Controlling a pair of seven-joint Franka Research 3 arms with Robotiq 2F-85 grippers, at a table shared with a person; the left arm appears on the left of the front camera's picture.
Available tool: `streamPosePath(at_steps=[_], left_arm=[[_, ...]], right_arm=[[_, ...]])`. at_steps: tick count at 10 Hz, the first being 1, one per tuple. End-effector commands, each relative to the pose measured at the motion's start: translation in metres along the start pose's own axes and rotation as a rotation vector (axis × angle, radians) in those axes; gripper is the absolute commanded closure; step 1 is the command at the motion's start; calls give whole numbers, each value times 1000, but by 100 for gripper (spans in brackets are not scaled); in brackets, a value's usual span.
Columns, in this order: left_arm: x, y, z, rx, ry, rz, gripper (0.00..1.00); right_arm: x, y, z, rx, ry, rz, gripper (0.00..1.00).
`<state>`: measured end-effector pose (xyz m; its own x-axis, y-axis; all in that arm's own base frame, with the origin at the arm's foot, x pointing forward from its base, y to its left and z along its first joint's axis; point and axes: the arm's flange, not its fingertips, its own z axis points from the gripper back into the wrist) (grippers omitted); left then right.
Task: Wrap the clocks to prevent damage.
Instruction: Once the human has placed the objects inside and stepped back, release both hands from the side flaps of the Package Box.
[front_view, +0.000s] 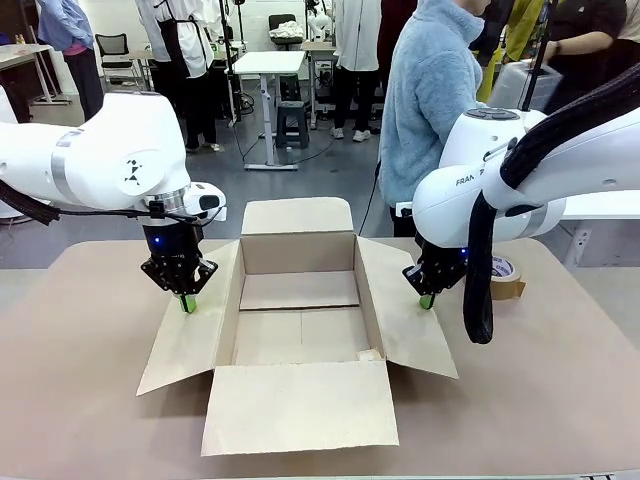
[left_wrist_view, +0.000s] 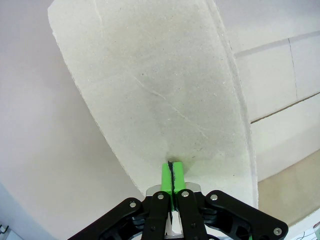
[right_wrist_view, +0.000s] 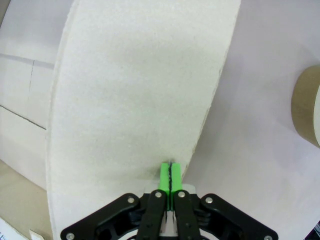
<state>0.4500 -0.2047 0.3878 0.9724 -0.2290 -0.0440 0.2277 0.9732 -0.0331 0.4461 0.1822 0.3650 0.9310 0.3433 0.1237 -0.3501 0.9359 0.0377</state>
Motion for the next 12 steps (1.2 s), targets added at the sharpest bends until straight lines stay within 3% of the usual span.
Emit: streamPosePath(at_steps=[1, 12], left_arm=[[-2, 0, 3, 1, -2, 5, 100], [-2, 0, 3, 1, -2, 5, 100]], right_arm=[[0, 0, -1, 6, 1, -15, 99], [0, 0, -1, 6, 1, -15, 99]])
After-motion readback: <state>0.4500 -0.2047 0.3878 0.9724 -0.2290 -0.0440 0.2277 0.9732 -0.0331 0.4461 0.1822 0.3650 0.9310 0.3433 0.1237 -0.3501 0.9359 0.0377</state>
